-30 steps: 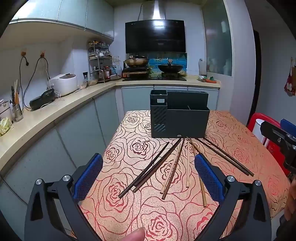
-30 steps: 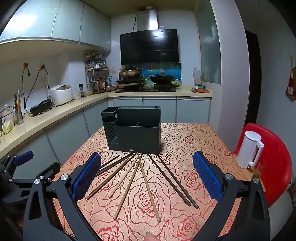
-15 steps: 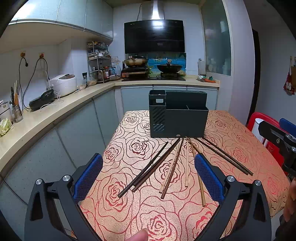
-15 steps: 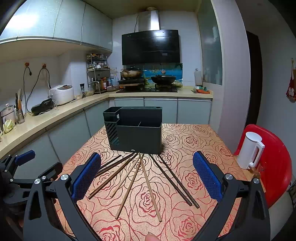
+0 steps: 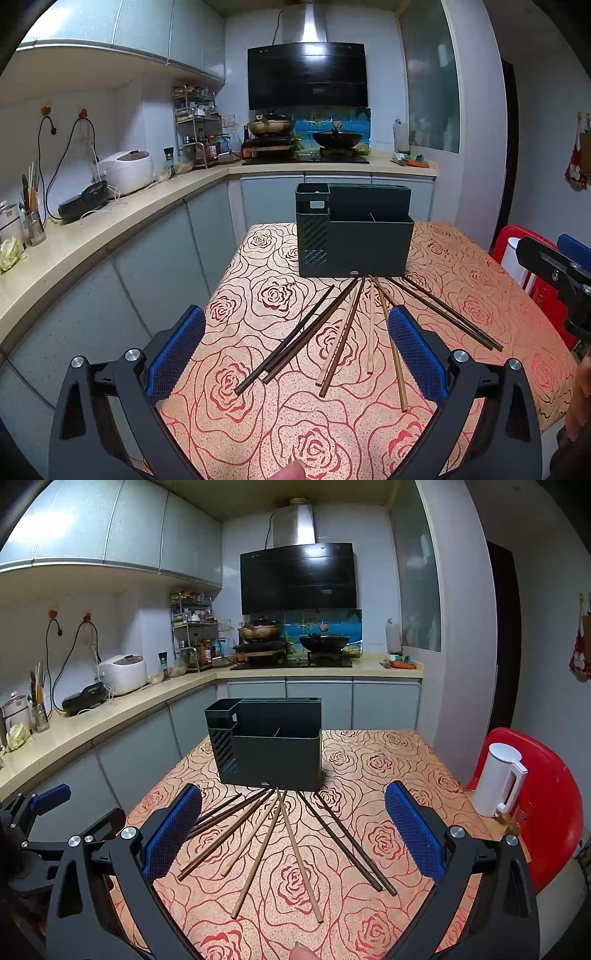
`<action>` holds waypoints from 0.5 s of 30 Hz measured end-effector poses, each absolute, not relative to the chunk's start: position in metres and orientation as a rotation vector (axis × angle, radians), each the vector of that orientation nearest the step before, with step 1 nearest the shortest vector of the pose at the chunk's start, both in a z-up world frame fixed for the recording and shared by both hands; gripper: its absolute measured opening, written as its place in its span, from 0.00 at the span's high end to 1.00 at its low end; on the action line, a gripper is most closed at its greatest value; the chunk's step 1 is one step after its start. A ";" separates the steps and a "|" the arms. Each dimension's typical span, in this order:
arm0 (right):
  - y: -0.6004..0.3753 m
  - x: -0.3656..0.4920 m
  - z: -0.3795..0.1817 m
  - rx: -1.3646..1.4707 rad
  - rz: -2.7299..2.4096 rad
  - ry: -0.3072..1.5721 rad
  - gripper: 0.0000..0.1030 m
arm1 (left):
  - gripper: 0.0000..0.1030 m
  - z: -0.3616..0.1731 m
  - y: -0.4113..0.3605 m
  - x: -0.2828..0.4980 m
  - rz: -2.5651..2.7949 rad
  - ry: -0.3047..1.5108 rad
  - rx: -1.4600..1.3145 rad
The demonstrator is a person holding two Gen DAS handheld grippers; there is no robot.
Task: Organize utensils
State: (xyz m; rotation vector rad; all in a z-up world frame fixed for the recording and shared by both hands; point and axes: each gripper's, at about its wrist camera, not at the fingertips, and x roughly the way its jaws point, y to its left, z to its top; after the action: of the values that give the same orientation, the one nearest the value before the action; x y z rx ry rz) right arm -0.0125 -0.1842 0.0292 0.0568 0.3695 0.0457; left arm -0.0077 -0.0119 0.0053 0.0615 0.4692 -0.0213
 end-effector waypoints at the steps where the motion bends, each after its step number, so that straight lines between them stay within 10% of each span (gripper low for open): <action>1: -0.184 -0.012 0.029 0.056 0.046 0.370 0.06 | 0.07 0.005 -0.012 -0.008 -0.021 0.469 0.062; 15: -0.183 -0.013 0.029 0.056 0.045 0.367 0.06 | 0.07 0.007 -0.008 -0.009 -0.022 0.465 0.059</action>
State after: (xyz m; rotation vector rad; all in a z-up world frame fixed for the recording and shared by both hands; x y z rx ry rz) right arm -0.0130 -0.1830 0.0288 0.0565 0.3675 0.0449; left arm -0.0090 -0.0081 0.0068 0.0589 0.4647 -0.0221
